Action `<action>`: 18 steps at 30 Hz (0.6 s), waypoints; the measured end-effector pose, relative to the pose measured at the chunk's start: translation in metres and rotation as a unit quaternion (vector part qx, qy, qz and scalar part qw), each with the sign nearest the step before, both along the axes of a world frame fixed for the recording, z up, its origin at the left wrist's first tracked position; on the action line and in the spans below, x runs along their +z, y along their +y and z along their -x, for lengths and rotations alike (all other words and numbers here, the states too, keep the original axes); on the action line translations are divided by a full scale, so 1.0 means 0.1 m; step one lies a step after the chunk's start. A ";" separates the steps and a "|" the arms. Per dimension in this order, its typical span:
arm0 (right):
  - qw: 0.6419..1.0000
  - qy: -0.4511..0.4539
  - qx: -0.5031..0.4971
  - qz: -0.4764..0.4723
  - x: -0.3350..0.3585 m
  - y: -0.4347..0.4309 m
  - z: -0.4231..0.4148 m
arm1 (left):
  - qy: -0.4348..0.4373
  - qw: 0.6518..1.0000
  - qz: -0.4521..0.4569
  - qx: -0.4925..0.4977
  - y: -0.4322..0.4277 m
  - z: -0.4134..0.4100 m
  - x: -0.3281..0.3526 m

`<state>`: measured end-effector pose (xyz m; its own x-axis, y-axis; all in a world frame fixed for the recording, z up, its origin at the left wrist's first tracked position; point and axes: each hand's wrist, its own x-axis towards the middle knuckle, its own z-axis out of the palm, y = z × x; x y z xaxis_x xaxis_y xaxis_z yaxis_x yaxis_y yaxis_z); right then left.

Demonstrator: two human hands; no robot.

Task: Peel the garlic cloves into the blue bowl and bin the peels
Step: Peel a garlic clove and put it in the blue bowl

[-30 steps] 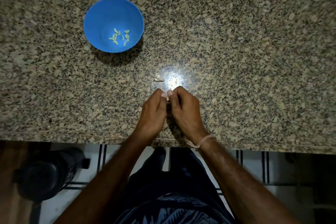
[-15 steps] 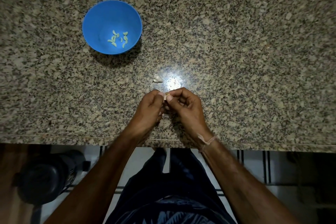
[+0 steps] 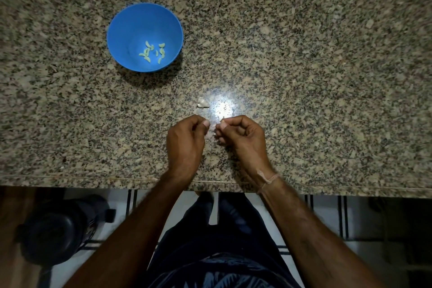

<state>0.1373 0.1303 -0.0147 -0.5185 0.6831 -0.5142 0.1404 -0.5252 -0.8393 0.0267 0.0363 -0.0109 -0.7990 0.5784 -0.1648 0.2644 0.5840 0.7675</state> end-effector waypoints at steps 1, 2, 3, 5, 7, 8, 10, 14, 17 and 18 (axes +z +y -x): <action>1.000 -0.007 0.007 -0.019 -0.01 0.00 0.00 | 0.003 1.000 -0.008 0.000 0.01 0.00 0.00; 0.999 -0.011 0.011 -0.032 -0.02 0.01 0.00 | -0.004 1.000 -0.022 0.000 0.02 0.00 0.02; 0.999 -0.009 0.014 -0.038 -0.02 0.01 0.00 | -0.019 0.999 -0.037 -0.001 0.02 -0.01 0.05; 0.999 0.001 0.024 -0.043 -0.04 0.01 0.02 | -0.072 0.995 -0.066 0.010 0.04 -0.02 0.09; 0.998 0.005 0.026 -0.058 -0.03 0.00 0.03 | -0.128 0.988 -0.081 0.017 0.05 -0.02 0.11; 0.997 0.005 0.026 -0.067 -0.02 0.00 0.05 | -0.138 0.987 -0.083 0.017 0.05 -0.02 0.12; 0.997 0.008 0.028 -0.071 -0.02 -0.01 0.05 | -0.138 0.986 -0.089 0.025 0.04 -0.02 0.13; 0.990 -0.027 0.048 -0.130 -0.01 0.01 0.02 | -0.150 0.982 -0.088 0.079 0.04 0.00 0.12; 0.981 -0.016 0.075 -0.179 0.04 0.00 0.02 | -0.158 0.980 -0.083 0.084 0.04 -0.03 0.11; 0.980 -0.010 0.078 -0.180 0.05 0.00 0.03 | -0.161 0.981 -0.076 0.083 0.04 -0.04 0.11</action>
